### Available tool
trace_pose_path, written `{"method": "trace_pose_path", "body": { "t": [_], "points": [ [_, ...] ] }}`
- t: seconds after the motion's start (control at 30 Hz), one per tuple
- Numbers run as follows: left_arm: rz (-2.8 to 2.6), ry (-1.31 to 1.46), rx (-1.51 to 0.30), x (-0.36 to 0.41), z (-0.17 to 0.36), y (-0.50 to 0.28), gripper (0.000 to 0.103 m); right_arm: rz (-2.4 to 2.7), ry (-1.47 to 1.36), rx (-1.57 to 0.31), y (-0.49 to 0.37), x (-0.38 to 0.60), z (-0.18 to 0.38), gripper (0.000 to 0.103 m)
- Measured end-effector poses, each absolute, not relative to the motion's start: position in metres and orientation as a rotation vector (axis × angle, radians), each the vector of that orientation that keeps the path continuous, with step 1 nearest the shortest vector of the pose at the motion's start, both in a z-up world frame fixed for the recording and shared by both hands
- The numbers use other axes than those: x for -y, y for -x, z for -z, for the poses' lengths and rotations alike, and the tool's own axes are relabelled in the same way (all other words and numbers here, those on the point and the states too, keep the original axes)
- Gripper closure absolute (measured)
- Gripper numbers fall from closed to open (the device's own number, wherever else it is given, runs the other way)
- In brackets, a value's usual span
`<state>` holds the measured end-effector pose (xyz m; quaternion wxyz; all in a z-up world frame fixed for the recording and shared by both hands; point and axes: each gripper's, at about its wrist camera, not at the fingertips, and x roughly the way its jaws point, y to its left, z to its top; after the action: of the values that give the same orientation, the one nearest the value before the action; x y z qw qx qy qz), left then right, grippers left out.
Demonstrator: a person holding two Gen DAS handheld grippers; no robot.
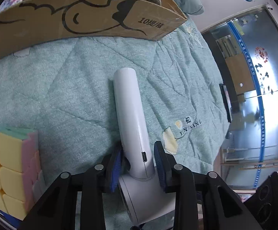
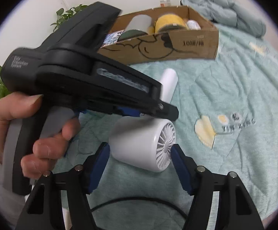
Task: Organize rigid objects
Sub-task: 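Lift the white fan off the quilt with the left gripper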
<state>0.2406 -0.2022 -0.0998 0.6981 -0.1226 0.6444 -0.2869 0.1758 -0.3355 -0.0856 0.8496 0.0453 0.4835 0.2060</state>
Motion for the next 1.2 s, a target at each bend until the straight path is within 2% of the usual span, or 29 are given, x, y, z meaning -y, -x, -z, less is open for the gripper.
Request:
{"method": "trace_pose_path", "body": {
  "t": [0.1, 0.13, 0.2, 0.23, 0.3, 0.37, 0.53, 0.57, 0.6, 0.67, 0.8, 0.93, 0.97, 1.07, 1.2],
  "points": [
    [0.641, 0.239, -1.399, 0.201, 0.095, -0.236, 0.077, -0.437, -0.103, -1.021, -0.177, 0.333, 0.087, 0.038],
    [0.637, 0.226, -1.376, 0.200, 0.091, -0.233, 0.079, -0.444, -0.104, -1.025, -0.177, 0.332, 0.088, 0.041],
    [0.628, 0.227, -1.340, 0.195, 0.080, -0.230, 0.081, -0.439, -0.101, -1.009, -0.176, 0.331, 0.084, 0.054],
    [0.613, 0.236, -1.320, 0.189, 0.073, -0.229, 0.081, -0.439, -0.103, -0.988, -0.176, 0.333, 0.081, 0.056],
    [0.564, 0.242, -1.286, 0.177, 0.059, -0.229, 0.082, -0.453, -0.124, -0.950, -0.174, 0.336, 0.069, 0.078],
    [0.541, 0.265, -1.258, 0.164, 0.044, -0.230, 0.082, -0.430, -0.091, -0.910, -0.178, 0.332, 0.059, 0.082],
    [0.464, 0.319, -1.220, 0.138, 0.024, -0.232, 0.082, -0.490, -0.124, -0.892, -0.195, 0.324, 0.054, 0.078],
    [0.456, 0.353, -1.228, 0.133, 0.025, -0.233, 0.082, -0.510, -0.126, -0.876, -0.195, 0.323, 0.053, 0.068],
    [0.443, 0.385, -1.236, 0.130, 0.027, -0.234, 0.082, -0.526, -0.127, -0.865, -0.194, 0.322, 0.053, 0.051],
    [0.423, 0.414, -1.255, 0.128, 0.032, -0.237, 0.082, -0.552, -0.120, -0.829, -0.188, 0.320, 0.055, 0.025],
    [0.442, 0.433, -1.316, 0.138, 0.049, -0.240, 0.082, -0.550, -0.057, -0.779, -0.175, 0.316, 0.063, 0.024],
    [0.457, 0.417, -1.322, 0.154, 0.057, -0.243, 0.080, -0.511, -0.045, -0.810, -0.182, 0.319, 0.081, 0.024],
    [0.458, 0.413, -1.325, 0.156, 0.058, -0.245, 0.080, -0.502, -0.047, -0.817, -0.184, 0.321, 0.084, 0.025],
    [0.458, 0.401, -1.328, 0.162, 0.061, -0.249, 0.079, -0.455, -0.035, -0.837, -0.190, 0.324, 0.090, 0.038],
    [0.458, 0.398, -1.319, 0.164, 0.062, -0.254, 0.079, -0.463, -0.065, -0.842, -0.199, 0.329, 0.092, 0.038]
  ]
}}
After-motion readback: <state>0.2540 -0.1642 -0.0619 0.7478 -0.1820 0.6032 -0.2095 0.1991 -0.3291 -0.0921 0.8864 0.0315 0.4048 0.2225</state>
